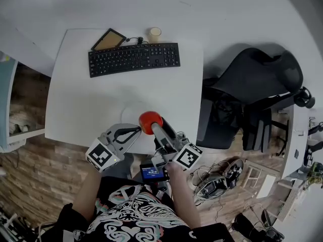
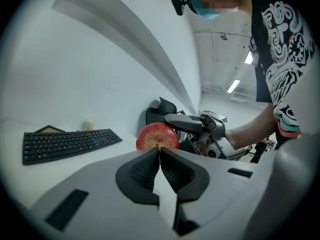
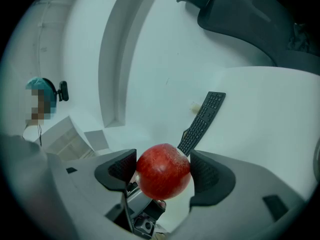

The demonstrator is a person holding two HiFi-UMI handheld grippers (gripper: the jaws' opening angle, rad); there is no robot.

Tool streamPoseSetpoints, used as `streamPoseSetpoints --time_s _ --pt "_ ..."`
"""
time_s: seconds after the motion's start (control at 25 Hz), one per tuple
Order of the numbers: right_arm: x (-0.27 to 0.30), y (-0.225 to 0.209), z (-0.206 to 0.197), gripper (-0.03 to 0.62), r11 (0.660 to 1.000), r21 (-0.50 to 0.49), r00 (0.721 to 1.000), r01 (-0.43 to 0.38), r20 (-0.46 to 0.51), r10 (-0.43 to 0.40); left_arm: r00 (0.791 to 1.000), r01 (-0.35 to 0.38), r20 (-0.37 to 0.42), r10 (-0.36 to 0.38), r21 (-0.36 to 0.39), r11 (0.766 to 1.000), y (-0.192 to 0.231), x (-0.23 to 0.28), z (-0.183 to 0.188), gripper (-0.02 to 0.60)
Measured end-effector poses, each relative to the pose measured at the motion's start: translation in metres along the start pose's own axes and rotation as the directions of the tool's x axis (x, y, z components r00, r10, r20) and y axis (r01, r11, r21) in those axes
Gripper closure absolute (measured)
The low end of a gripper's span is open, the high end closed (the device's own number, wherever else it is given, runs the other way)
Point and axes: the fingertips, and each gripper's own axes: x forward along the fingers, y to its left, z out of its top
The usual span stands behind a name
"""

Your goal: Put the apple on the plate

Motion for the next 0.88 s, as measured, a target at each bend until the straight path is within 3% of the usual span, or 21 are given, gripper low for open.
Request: streamPoseSetpoints --time_s 0.52,0.76,0.88 --pt "0.003 -0.005 -0.006 0.263 1.0 0.012 1.0 -0.017 -0.017 0.017 0.999 0.006 -0.052 -0.008 -0.049 0.999 0.005 -0.003 -0.013 0.563" --pt "0.005 -0.012 -0.014 0.263 0.995 -0.095 0.998 0.014 -0.067 -0.021 0.998 0.01 -0.066 -0.014 -0.058 0.998 0.012 -0.005 -0.018 0.566" --pt "0.002 -0.024 -0.01 0.263 0.994 -0.103 0.995 0.047 -0.078 -0.055 0.997 0.004 -0.077 -0.009 -0.059 0.998 0.015 -0.004 -0.019 0.566"
